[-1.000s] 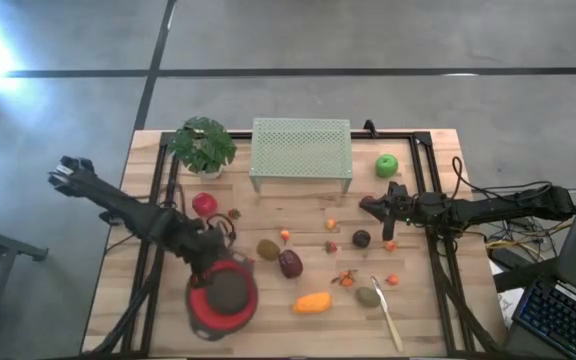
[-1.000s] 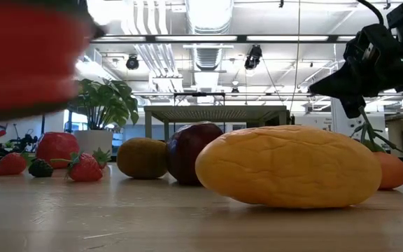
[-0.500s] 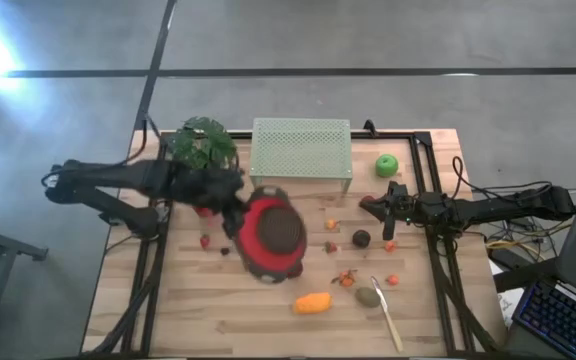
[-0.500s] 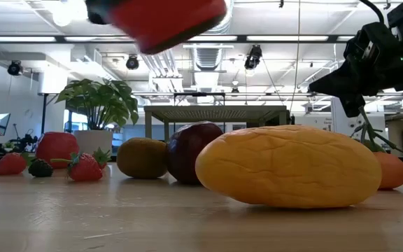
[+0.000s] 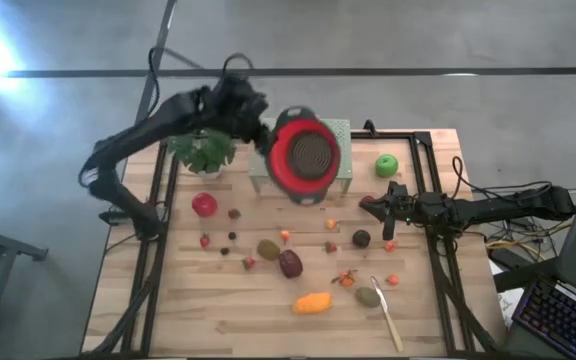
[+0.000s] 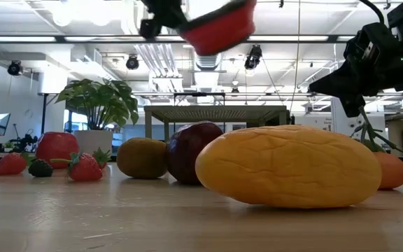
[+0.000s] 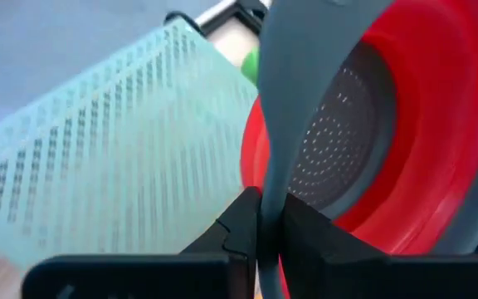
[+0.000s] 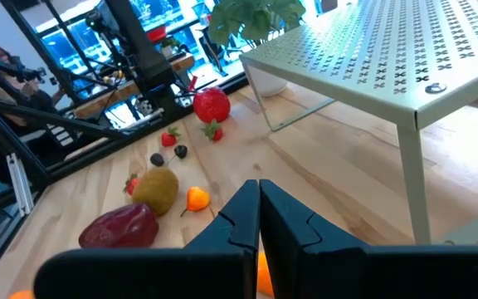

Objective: Pick & Place Fruit
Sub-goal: Put the red strainer bowl on the shelf

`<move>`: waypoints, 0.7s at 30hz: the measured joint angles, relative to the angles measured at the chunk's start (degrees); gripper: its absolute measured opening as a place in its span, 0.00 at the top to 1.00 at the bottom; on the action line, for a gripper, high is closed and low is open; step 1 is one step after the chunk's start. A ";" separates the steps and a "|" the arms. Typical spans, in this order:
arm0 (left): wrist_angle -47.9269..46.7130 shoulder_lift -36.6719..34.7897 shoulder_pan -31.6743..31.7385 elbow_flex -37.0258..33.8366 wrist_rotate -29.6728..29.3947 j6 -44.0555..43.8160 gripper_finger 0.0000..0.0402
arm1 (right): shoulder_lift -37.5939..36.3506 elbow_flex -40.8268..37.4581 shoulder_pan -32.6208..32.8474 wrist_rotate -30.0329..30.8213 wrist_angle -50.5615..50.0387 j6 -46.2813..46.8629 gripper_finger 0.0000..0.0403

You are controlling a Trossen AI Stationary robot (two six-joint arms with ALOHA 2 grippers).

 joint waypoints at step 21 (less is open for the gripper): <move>-21.19 24.27 14.46 25.15 8.01 -0.28 0.94 | 0.00 -0.02 0.00 -0.04 -2.59 0.20 0.98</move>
